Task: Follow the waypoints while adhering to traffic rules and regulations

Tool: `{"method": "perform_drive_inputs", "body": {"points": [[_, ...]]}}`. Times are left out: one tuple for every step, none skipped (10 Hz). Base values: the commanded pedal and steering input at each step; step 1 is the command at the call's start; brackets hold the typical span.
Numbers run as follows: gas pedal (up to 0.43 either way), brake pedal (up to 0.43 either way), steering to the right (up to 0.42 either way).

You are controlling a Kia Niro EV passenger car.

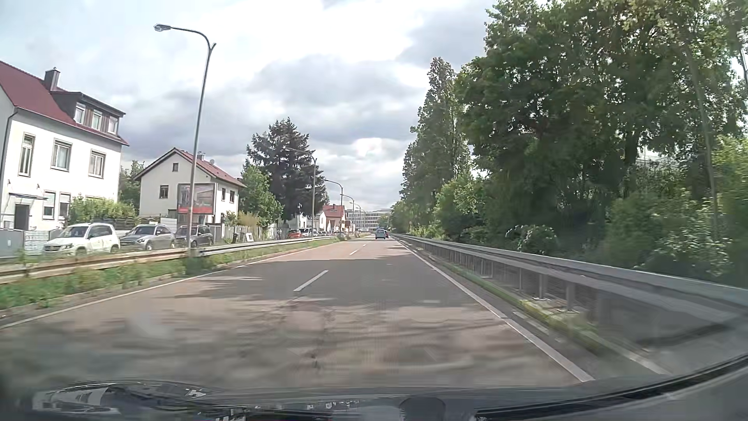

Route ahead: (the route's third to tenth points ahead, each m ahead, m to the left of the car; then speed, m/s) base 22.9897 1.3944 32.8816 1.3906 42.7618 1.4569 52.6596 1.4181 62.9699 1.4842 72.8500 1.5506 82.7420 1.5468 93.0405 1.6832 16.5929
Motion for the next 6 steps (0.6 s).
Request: {"method": "perform_drive_inputs", "body": {"points": [[0.0, 0.0, 0.003], [0.0, 0.0, 0.002], [0.0, 0.0, 0.002], [0.0, 0.0, 0.001], [0.0, 0.0, 0.002], [0.0, 0.0, 0.002]]}}
